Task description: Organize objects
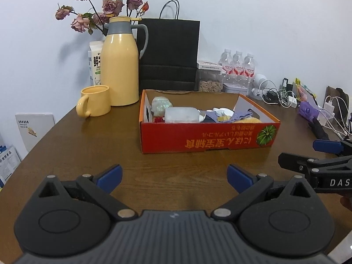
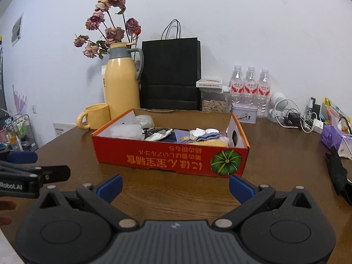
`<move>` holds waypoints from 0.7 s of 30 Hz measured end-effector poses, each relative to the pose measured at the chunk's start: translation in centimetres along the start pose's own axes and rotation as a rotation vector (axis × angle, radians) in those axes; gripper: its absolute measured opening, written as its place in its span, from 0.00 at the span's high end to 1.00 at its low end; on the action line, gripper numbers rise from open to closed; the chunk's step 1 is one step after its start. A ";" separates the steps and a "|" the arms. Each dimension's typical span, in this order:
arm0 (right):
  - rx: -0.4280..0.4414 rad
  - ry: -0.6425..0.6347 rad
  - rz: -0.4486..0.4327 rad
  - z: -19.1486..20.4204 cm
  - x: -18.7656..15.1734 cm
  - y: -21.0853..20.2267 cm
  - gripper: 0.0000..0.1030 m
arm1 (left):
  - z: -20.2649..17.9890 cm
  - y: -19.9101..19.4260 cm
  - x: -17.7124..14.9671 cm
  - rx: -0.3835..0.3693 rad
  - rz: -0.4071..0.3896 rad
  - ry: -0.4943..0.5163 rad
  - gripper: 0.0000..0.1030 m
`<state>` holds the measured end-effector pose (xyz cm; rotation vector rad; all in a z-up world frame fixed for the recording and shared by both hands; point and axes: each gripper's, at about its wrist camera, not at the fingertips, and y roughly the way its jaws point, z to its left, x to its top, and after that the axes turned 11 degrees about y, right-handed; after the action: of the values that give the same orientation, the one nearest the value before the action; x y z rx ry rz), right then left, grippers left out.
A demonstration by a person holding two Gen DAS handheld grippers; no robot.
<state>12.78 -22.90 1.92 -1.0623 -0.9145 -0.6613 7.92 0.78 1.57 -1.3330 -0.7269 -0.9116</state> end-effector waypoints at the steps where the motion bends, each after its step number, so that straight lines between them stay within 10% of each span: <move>1: -0.001 0.002 0.001 0.0 0.0 -0.1 0.00 | -0.1 -0.1 -0.1 -0.001 0.004 0.000 0.00; 21: -0.011 0.007 0.011 -0.1 -0.3 -0.5 0.00 | -0.2 -0.5 -0.5 -0.005 0.008 -0.010 0.00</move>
<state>12.27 -23.18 1.88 -1.0731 -0.8989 -0.6610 7.22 0.64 1.37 -1.3448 -0.7264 -0.9015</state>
